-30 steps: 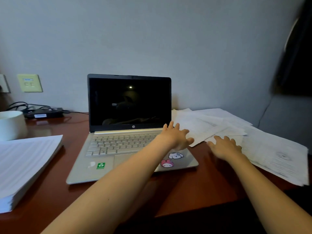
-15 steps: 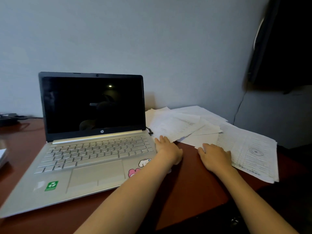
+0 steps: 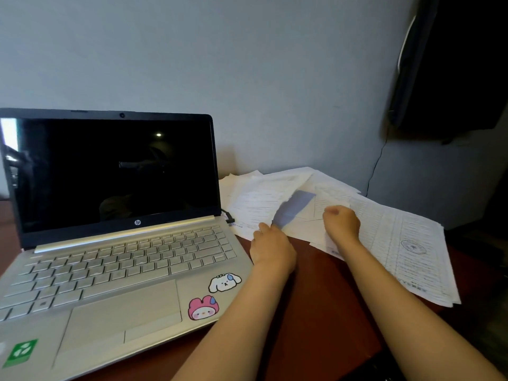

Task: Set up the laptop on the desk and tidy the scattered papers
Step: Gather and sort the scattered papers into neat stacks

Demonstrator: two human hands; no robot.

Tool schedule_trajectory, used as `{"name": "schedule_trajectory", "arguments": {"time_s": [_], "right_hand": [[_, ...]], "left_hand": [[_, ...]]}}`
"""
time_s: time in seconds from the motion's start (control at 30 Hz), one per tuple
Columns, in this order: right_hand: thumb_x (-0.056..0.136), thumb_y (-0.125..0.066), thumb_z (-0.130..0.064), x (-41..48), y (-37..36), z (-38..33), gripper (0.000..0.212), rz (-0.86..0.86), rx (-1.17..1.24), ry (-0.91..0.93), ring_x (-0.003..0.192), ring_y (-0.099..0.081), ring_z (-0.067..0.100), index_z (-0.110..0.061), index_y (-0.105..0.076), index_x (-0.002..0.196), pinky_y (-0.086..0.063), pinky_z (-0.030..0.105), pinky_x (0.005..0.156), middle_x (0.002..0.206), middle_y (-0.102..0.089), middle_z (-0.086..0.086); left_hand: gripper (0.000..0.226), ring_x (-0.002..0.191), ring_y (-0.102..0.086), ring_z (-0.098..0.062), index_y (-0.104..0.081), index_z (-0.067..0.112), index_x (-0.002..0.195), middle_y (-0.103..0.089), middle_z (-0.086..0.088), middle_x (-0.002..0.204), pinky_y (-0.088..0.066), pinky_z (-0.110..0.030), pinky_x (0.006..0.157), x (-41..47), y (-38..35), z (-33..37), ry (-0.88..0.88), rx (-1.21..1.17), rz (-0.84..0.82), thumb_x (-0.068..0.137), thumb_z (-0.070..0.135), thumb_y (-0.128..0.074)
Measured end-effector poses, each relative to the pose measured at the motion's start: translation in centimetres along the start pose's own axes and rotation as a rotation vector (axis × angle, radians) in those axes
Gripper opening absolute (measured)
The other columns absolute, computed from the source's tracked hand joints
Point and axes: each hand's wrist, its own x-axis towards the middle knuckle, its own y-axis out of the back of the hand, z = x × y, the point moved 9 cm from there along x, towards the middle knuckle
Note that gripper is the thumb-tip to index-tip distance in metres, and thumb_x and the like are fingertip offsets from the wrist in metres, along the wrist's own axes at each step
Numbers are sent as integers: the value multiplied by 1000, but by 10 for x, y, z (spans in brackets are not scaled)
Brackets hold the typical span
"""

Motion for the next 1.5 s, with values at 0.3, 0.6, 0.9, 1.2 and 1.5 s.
{"name": "schedule_trajectory", "arguments": {"time_s": [0.3, 0.6, 0.9, 1.2, 1.5], "right_hand": [[87, -58, -2, 34, -48, 3, 21, -130, 285, -230, 99, -60, 29, 3, -55, 107, -49, 35, 94, 113, -59, 20], [88, -53, -5, 44, -72, 4, 27, -259, 159, -300, 46, -36, 14, -4, -44, 62, -25, 11, 27, 65, -52, 11], [91, -50, -2, 46, -81, 2, 16, -195, 68, -208, 51, -55, 24, -3, -46, 75, -44, 30, 53, 65, -59, 13], [95, -39, -4, 56, 11, 29, 23, 172, -14, -156, 82, -49, 29, -1, -62, 102, -47, 37, 73, 98, -57, 20], [99, -37, -6, 20, 5, 32, 20, 120, 596, -273, 40, -57, 15, -2, -54, 110, -44, 18, 29, 73, -60, 12]], "left_hand": [[38, 125, -37, -29, -39, 0, 132, -42, -17, 134, -33, -33, 102, 3, -2, -1, -30, -1, -1, 97, 16, -36], [38, 125, -37, -28, -38, 0, 131, -42, -16, 133, -33, -31, 101, 6, -1, -3, -9, -77, 13, 95, 13, -40], [42, 126, -35, -28, -33, 1, 135, -37, -13, 135, -35, -33, 100, 6, 2, -1, -42, -192, 6, 93, 8, -39], [45, 120, -43, -32, -37, 1, 134, -35, -9, 140, -40, -41, 94, 7, 20, 4, -169, -236, 140, 90, -5, -36], [52, 133, -35, -31, -29, -1, 142, -25, -12, 151, -32, -35, 104, 10, 15, -1, -156, -287, 122, 90, -5, -37]]}}
